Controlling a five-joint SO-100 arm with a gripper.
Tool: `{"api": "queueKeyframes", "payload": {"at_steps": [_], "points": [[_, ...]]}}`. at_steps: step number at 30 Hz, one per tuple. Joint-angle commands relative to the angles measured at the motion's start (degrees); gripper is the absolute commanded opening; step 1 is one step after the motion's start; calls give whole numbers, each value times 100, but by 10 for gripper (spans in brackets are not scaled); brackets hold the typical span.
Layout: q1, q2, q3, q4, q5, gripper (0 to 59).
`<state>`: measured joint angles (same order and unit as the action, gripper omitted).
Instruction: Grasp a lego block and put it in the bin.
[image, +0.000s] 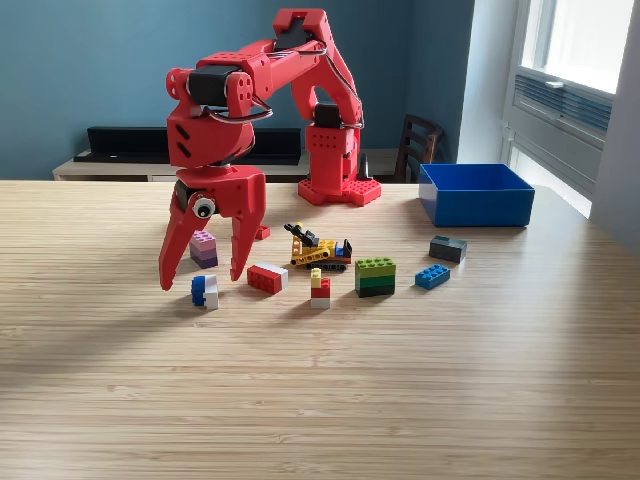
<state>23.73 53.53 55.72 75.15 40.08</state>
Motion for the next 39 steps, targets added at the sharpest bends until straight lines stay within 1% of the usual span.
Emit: {"api": "queueKeyframes", "payload": {"at_steps": [1,8,13,16,18,20,26,28,34,39], "points": [[26,158,-202,-123,79,294],[123,149,-18,-475,88,277],[105,141,62,-545,97,268],[105,141,202,-606,132,247],[105,141,290,-633,185,214],[132,141,352,-633,299,160],[185,141,396,-633,378,31],[185,141,404,-633,387,1],[211,158,396,-615,352,1],[158,229,624,-598,-70,1]]}}
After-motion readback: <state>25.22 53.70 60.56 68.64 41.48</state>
